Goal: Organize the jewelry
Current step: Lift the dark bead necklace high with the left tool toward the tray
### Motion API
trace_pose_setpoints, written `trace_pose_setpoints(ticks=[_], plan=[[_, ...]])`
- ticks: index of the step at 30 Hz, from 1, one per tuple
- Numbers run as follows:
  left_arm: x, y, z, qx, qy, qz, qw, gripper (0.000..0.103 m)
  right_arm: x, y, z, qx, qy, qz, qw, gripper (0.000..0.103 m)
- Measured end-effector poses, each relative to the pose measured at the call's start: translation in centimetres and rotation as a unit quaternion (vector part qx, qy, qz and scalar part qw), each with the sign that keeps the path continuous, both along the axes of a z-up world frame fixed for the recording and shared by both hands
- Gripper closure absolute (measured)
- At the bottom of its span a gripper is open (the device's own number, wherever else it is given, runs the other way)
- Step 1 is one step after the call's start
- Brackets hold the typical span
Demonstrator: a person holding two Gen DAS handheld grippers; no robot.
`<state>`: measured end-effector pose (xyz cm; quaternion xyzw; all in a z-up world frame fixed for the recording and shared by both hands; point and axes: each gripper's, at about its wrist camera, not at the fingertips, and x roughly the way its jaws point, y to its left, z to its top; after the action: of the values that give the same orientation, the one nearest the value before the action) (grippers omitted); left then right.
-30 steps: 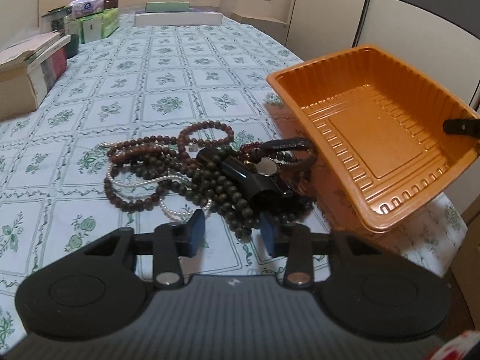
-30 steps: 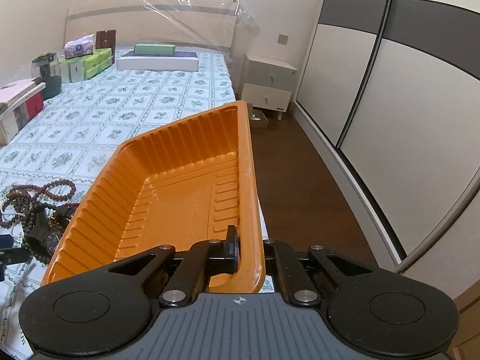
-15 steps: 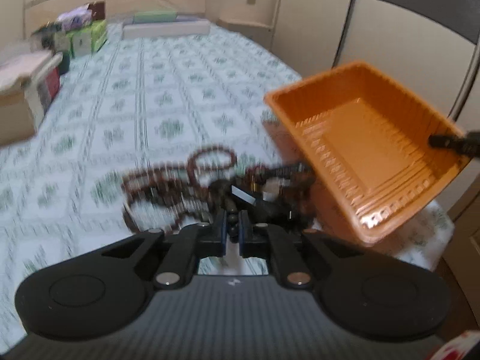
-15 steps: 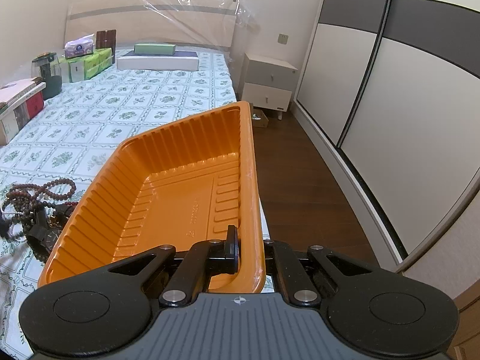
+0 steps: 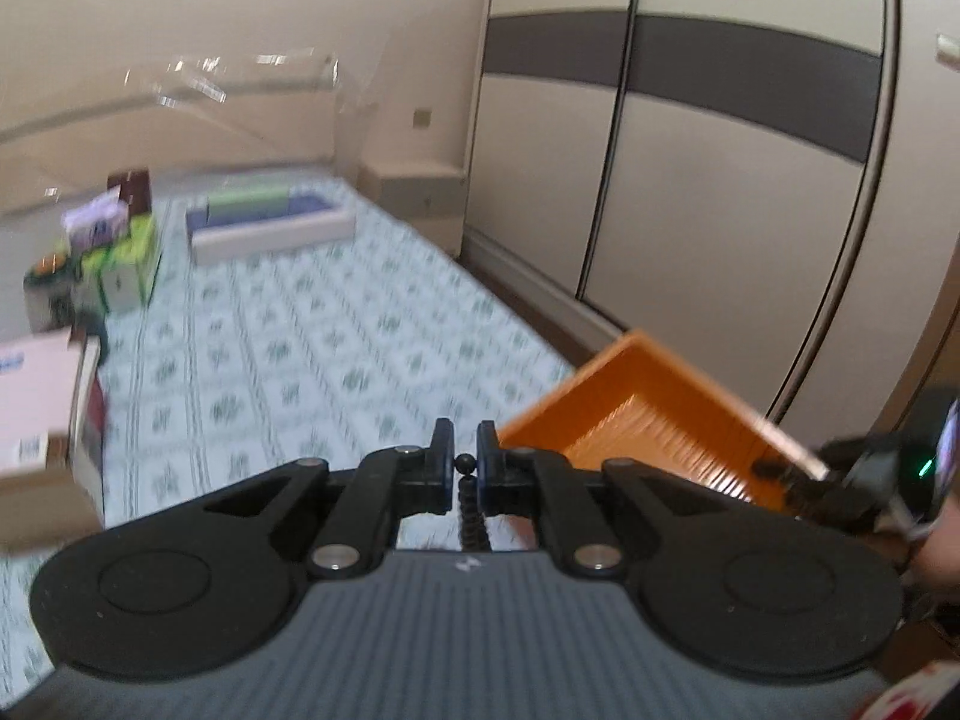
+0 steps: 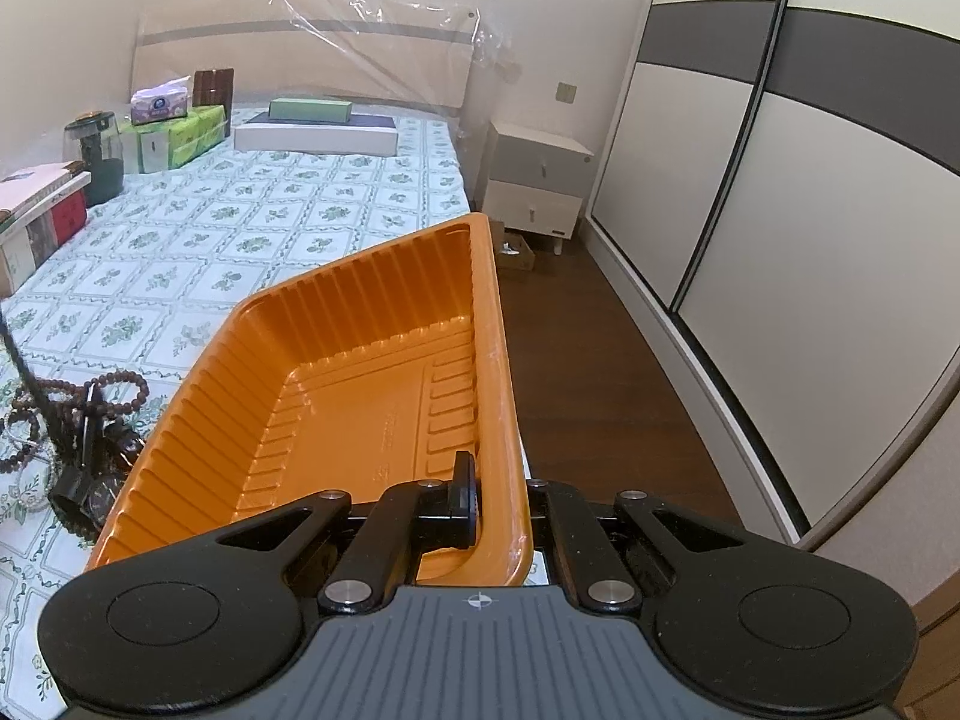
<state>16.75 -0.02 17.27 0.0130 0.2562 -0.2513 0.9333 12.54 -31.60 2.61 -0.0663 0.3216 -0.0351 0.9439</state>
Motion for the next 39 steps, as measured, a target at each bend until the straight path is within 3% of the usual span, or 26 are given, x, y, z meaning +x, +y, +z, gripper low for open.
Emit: trace_pose_setpoints(ticks=[5, 20, 39], plan=[[0.0, -0.1, 4.2, -0.023, -0.026, -0.011, 0.9993, 0.097, 0.0, 0.2, -0.1, -0.001, -0.003, -0.001, 1.000, 0.099], [-1.2, -2.1, 15.2, -0.039, -0.126, -0.030, 0.9909, 0.097, -0.2, 0.3, 0.5, -0.009, -0.011, 0.001, 1.000, 0.099], [-0.8, -4.5, 22.4, -0.048, -0.182, -0.046, 0.9810, 0.097, -0.2, 0.0, 1.2, -0.008, -0.018, 0.007, 1.000, 0.099]])
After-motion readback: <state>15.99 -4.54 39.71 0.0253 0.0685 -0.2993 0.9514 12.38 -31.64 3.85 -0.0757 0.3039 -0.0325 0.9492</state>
